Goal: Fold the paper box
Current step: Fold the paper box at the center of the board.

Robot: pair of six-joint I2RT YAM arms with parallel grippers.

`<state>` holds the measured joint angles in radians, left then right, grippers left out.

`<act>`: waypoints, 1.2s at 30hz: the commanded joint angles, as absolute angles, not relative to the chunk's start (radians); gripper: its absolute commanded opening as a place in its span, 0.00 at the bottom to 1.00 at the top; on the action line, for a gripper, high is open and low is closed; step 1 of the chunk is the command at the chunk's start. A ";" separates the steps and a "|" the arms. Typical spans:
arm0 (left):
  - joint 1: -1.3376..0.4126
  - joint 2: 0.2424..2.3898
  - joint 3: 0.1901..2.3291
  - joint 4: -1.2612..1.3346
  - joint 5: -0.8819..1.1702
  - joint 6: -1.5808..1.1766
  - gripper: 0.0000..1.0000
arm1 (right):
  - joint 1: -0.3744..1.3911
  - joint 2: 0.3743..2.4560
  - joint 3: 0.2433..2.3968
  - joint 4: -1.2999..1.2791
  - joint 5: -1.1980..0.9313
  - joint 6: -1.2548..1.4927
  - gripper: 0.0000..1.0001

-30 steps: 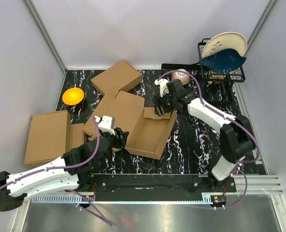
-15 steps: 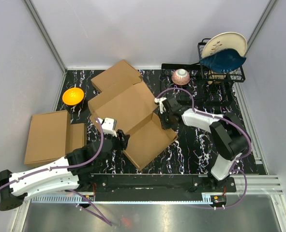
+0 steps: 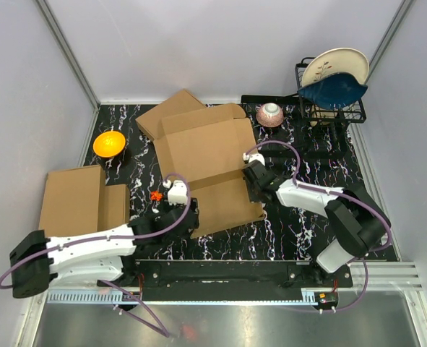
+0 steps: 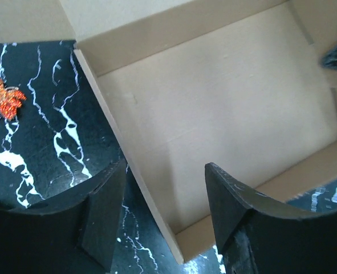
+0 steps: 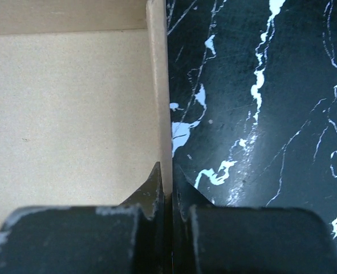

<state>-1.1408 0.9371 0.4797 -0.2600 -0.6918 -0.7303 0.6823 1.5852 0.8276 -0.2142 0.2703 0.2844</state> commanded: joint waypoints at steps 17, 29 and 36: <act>-1.002 1.266 0.617 -0.324 -0.829 -0.865 0.64 | 0.750 1.568 0.815 -0.305 0.331 0.663 0.00; -0.888 1.422 0.630 -0.060 -0.660 -0.678 0.22 | 0.752 1.548 0.813 -0.339 0.325 0.681 0.00; -0.896 1.424 0.607 -0.005 -0.643 -0.644 0.00 | 0.752 1.523 0.864 -0.380 0.351 0.641 0.34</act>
